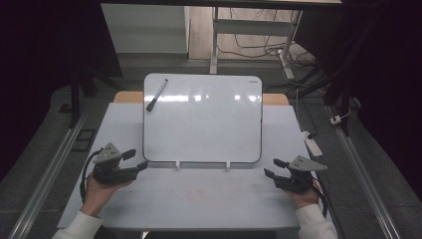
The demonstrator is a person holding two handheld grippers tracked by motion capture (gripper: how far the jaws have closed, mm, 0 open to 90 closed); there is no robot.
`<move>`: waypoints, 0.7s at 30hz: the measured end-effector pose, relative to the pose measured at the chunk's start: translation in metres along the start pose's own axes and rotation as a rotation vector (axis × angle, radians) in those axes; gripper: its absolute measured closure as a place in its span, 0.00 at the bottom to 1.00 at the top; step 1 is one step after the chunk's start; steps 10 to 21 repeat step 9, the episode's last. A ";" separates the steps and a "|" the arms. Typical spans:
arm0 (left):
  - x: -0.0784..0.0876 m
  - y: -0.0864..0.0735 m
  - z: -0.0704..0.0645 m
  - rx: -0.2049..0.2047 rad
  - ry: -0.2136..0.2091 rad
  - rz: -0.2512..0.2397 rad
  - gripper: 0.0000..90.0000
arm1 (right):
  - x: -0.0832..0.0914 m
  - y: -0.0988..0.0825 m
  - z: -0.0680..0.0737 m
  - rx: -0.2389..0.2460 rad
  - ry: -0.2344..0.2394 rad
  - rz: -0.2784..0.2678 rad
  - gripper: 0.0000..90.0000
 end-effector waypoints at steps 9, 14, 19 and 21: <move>-0.005 -0.014 -0.008 -0.001 -0.019 0.026 0.37 | 0.001 0.004 0.000 0.013 -0.008 -0.016 0.48; -0.005 -0.014 -0.008 -0.001 -0.019 0.026 0.37 | 0.001 0.004 0.000 0.013 -0.008 -0.016 0.48; -0.005 -0.014 -0.008 -0.001 -0.019 0.026 0.37 | 0.001 0.004 0.000 0.013 -0.008 -0.016 0.48; -0.005 -0.014 -0.008 -0.001 -0.019 0.026 0.37 | 0.001 0.004 0.000 0.013 -0.008 -0.016 0.48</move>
Point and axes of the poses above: each handheld gripper's, and its own axes: x roughly backward along the jaws, y roughly out of its top, z roughly to its left, the point moved 10 cm from there along -x, roughly forward along the jaws, and after that the axes turned 4 degrees about y, right-handed, at the moved point
